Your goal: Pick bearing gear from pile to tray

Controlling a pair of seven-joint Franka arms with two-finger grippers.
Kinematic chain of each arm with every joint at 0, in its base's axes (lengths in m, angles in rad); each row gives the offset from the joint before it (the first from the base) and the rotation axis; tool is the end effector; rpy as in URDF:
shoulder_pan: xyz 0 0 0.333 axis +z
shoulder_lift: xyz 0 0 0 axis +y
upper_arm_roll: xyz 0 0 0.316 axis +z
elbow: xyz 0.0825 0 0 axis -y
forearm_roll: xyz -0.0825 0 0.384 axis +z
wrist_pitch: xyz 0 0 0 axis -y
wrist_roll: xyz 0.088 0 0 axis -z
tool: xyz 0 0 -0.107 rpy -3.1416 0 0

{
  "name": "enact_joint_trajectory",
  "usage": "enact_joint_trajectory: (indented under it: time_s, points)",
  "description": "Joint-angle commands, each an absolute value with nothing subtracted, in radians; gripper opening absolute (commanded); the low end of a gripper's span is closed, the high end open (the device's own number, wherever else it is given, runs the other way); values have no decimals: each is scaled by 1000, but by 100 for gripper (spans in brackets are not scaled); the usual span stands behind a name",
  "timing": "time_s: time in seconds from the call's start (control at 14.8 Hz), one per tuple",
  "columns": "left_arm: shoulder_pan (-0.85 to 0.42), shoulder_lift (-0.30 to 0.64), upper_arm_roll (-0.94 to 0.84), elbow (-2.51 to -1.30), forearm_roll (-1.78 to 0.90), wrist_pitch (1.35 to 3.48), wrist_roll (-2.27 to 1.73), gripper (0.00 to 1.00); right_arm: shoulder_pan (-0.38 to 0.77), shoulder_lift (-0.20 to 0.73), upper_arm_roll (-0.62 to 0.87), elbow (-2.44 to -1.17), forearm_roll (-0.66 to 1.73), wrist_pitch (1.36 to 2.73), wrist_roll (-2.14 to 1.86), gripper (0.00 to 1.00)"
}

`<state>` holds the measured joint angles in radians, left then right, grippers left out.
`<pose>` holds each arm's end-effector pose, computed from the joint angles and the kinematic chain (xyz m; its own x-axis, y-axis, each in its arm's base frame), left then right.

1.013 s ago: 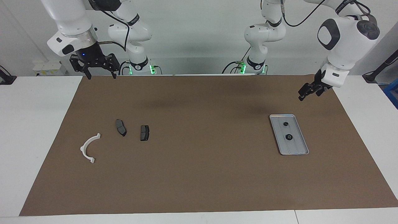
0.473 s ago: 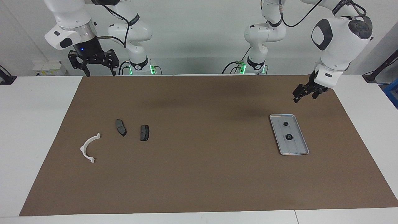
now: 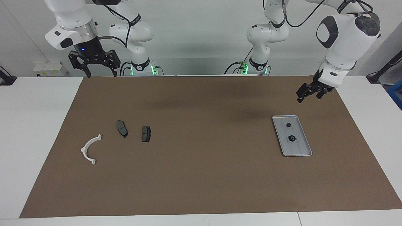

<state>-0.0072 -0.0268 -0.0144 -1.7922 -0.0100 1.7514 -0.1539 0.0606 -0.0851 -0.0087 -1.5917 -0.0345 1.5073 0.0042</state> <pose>0.5531 -0.0129 0.5496 0.9909 0.1337 -0.0153 0.1338 -0.9910 0.0072 0.5208 0.0230 0.6550 0.9990 0.0455 0.0009 0.0455 -0.9984 0.0337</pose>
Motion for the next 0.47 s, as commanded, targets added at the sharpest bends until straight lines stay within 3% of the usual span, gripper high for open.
enact_joint_trajectory:
  time_s: [0.0, 0.41]
  points:
    - [-15, -38, -15, -1784, -2, 1715, -153, 100, 54, -97, -8, -1595, -9, 1514, 15, 100]
    - [-15, -45, -20, -1770, -2, 1712, -156, 100, 55, -103, -8, -1595, -9, 1514, 14, 100]
